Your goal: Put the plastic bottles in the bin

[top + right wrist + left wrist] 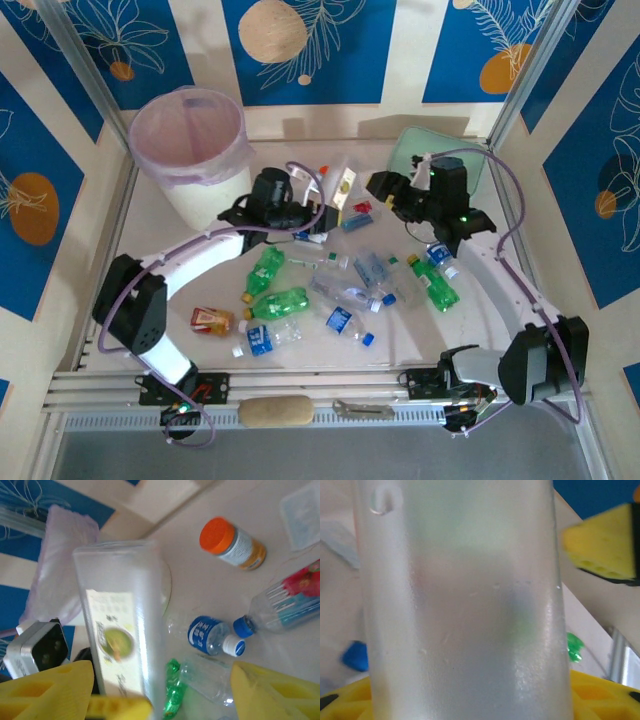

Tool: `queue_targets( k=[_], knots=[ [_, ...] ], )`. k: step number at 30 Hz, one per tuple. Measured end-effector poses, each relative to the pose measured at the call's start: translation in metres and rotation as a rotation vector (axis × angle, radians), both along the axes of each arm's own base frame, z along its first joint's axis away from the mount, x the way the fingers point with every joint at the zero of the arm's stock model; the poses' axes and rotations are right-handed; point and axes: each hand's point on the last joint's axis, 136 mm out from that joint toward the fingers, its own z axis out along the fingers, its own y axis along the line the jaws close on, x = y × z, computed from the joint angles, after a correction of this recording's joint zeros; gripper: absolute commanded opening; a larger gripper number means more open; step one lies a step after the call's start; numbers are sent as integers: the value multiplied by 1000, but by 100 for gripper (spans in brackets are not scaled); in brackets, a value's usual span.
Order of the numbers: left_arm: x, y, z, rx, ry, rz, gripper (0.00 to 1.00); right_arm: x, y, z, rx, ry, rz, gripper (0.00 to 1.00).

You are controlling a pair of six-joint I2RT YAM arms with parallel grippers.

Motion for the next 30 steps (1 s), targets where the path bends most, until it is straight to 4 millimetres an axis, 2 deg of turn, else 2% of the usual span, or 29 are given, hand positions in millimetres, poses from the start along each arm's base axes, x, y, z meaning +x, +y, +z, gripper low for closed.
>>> queue_targets(
  k=[4, 10, 15, 18, 21, 26, 30],
  knots=[
    [20, 32, 21, 39, -54, 89, 46, -6, -9, 1, 8, -18, -24, 76],
    [53, 79, 81, 40, -163, 216, 46, -10, -10, -28, 4, 40, -32, 76],
    [79, 145, 133, 76, -246, 376, 47, -6, -8, -45, 5, 77, -29, 77],
    [88, 187, 159, 117, -292, 473, 48, -3, -7, -53, 3, 96, -25, 77],
    [93, 221, 177, 153, -326, 555, 48, -1, -5, -62, 3, 121, -16, 77],
    [100, 266, 194, 204, -356, 661, 50, 0, -2, -73, 3, 152, 2, 78],
    [116, 293, 199, 222, -359, 730, 50, -2, 1, -73, -1, 145, 31, 88]
  ],
)
